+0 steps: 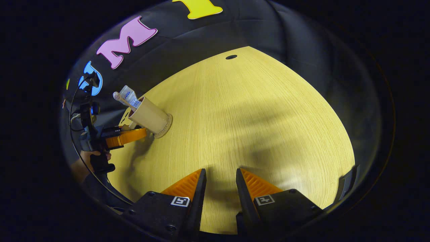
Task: Put the toothbrush and toothpaste on the desktop into the cup, then pick up the cup and place it on the coaster on the desktop.
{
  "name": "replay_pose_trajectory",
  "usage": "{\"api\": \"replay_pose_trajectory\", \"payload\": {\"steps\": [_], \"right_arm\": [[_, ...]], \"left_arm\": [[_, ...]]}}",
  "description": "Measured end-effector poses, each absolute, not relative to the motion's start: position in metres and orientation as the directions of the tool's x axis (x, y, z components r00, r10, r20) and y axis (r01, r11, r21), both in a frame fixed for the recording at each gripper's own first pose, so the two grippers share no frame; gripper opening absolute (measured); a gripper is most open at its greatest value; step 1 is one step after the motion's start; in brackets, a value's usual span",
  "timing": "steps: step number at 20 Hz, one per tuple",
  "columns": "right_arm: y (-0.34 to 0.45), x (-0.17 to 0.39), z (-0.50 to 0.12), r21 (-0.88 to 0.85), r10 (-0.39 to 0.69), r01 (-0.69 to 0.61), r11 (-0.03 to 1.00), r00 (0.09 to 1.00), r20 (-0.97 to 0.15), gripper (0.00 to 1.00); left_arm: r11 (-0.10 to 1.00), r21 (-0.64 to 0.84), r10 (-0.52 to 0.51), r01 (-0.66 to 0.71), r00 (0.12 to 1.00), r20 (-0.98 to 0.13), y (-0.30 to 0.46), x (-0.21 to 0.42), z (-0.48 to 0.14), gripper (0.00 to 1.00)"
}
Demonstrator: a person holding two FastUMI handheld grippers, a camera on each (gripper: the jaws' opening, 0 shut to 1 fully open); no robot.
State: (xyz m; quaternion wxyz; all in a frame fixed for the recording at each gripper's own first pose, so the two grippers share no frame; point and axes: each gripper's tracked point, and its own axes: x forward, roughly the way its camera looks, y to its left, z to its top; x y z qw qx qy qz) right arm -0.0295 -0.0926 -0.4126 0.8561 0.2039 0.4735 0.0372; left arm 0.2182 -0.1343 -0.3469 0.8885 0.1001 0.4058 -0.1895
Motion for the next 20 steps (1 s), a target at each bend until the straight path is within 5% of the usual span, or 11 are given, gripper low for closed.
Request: {"api": "replay_pose_trajectory", "payload": {"steps": [6, 12, 13, 14, 20], "right_arm": [[-0.078, -0.021, -0.398, 0.388, 0.261, 0.115, 0.914, 0.565, -0.783, 0.55], [-0.054, -0.008, -0.369, 0.390, 0.277, 0.059, 0.919, 0.607, -0.745, 0.55], [-0.048, -0.006, -0.362, 0.390, 0.283, 0.044, 0.920, 0.616, -0.735, 0.39], [-0.041, -0.004, -0.357, 0.389, 0.289, 0.027, 0.921, 0.622, -0.728, 0.60], [0.011, -0.015, -0.325, 0.397, 0.353, -0.077, 0.915, 0.631, -0.691, 0.73]], "left_arm": [[0.904, 0.052, -0.249, 0.424, 0.623, -0.741, -0.126, 0.211, -0.335, 0.89], [0.923, 0.089, -0.217, 0.374, 0.697, -0.684, -0.104, 0.196, -0.298, 0.90], [0.928, 0.089, -0.211, 0.361, 0.708, -0.674, -0.100, 0.190, -0.290, 0.90], [0.934, 0.087, -0.205, 0.346, 0.719, -0.664, -0.096, 0.185, -0.284, 0.90], [0.967, 0.047, -0.169, 0.249, 0.772, -0.612, -0.066, 0.137, -0.243, 0.90]]}}
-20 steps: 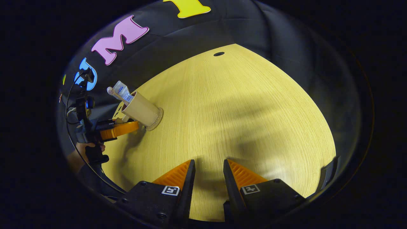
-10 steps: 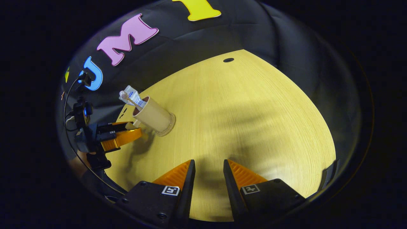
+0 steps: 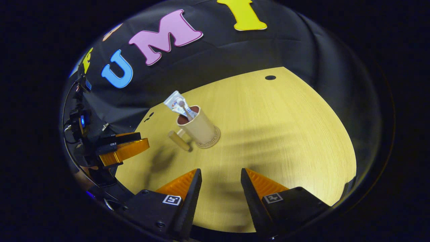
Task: Put the toothbrush and toothpaste on the desktop into the cup, then pick up the cup and place it on the coaster on the desktop.
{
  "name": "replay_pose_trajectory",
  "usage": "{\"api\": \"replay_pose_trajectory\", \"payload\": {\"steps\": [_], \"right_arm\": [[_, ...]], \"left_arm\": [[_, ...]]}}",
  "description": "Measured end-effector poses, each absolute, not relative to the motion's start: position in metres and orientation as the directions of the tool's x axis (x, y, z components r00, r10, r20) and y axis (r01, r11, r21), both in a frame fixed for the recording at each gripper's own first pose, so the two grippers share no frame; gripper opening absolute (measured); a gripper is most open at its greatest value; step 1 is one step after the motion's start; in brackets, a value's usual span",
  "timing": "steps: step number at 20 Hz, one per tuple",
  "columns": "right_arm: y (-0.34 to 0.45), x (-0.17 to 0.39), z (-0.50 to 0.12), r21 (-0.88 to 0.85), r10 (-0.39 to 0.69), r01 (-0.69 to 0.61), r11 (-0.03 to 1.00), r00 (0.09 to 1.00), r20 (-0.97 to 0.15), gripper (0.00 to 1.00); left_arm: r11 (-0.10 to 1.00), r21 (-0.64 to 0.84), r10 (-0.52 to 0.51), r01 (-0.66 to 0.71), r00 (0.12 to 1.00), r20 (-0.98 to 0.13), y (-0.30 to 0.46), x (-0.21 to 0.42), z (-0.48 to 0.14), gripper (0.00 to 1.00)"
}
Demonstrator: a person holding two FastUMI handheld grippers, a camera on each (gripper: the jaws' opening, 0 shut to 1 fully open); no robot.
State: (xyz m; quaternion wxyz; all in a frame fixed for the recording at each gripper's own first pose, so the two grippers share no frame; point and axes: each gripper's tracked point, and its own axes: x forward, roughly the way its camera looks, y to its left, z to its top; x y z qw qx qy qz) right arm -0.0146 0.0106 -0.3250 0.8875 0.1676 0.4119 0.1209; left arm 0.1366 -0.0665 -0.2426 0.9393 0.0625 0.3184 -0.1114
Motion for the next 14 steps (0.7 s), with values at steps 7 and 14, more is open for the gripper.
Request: {"api": "replay_pose_trajectory", "payload": {"steps": [7, 14], "right_arm": [[0.041, -0.036, -0.295, 0.400, 0.398, -0.146, 0.905, 0.622, -0.674, 0.92], [0.072, -0.047, -0.264, 0.408, 0.442, -0.208, 0.889, 0.621, -0.647, 0.98]], "left_arm": [[0.983, 0.033, -0.125, 0.178, 0.796, -0.592, -0.039, 0.090, -0.221, 0.90], [0.987, -0.015, -0.138, 0.158, 0.804, -0.578, -0.035, 0.050, -0.217, 0.90]]}}
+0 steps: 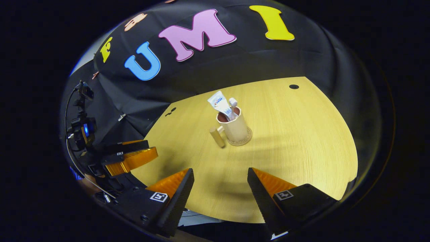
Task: Put the toothbrush and toothpaste on the desktop into the cup, then pick up the cup and place it on the coaster on the desktop.
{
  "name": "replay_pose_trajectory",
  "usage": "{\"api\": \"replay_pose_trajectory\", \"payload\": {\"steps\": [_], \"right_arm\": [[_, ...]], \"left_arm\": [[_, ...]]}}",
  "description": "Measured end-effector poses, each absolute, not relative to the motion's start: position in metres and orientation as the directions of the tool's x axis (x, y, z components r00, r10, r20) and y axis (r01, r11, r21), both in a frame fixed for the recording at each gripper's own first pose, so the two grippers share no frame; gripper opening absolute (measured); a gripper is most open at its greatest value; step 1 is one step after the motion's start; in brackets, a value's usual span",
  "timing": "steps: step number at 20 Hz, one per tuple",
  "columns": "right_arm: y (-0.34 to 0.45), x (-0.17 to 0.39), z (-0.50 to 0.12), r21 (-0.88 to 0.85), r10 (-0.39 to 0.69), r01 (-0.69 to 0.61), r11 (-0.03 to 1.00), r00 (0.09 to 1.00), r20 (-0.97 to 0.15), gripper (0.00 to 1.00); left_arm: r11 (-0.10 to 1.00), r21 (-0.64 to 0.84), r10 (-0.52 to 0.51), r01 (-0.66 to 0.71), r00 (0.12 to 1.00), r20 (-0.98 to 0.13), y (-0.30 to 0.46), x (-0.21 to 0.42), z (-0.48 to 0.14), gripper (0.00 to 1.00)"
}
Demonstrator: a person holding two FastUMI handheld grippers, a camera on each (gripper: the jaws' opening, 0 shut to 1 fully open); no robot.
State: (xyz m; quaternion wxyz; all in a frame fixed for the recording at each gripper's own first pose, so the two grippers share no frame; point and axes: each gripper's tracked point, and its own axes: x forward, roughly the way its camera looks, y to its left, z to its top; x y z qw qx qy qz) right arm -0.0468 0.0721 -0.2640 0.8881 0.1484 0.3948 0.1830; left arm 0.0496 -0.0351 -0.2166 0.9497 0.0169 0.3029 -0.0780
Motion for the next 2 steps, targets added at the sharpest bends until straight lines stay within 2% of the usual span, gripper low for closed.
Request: {"api": "replay_pose_trajectory", "payload": {"steps": [2], "right_arm": [[0.0779, -0.0473, -0.2574, 0.405, 0.446, -0.219, 0.888, 0.629, -0.637, 0.98]], "left_arm": [[0.986, -0.024, -0.150, 0.167, 0.804, -0.576, -0.0333, 0.0419, -0.2141, 0.90]]}}
